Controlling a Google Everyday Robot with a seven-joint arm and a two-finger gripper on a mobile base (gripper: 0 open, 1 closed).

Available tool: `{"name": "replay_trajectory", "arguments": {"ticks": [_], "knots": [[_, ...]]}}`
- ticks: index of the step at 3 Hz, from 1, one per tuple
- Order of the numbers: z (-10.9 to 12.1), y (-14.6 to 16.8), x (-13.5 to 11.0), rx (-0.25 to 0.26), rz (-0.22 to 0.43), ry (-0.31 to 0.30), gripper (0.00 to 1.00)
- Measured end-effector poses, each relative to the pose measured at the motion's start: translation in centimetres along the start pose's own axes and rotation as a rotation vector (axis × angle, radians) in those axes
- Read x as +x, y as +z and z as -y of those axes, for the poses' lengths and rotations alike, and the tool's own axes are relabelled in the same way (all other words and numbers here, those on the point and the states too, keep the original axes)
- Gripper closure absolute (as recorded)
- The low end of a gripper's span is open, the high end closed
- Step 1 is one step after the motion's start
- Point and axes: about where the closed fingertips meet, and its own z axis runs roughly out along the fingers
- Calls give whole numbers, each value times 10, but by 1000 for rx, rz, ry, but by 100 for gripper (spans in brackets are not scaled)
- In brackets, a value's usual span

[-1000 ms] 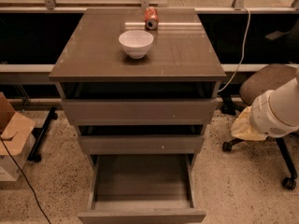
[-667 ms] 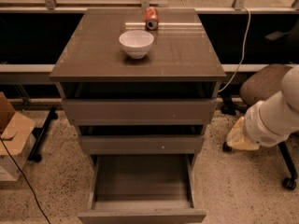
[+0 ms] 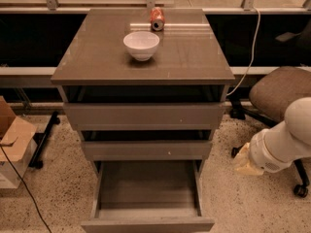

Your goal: Close bottom drawer

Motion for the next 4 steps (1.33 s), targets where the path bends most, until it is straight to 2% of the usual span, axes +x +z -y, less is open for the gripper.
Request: {"name": "replay_trajectory", "arguments": {"ticks": [1,2,3,4], "knots": [[-22,56,17,-31,65,31,100],[-33,97,28,-45,103,76,100],[-35,103,24,-56,91,64,100],[-41,134,22,-81,66,57,100]]}}
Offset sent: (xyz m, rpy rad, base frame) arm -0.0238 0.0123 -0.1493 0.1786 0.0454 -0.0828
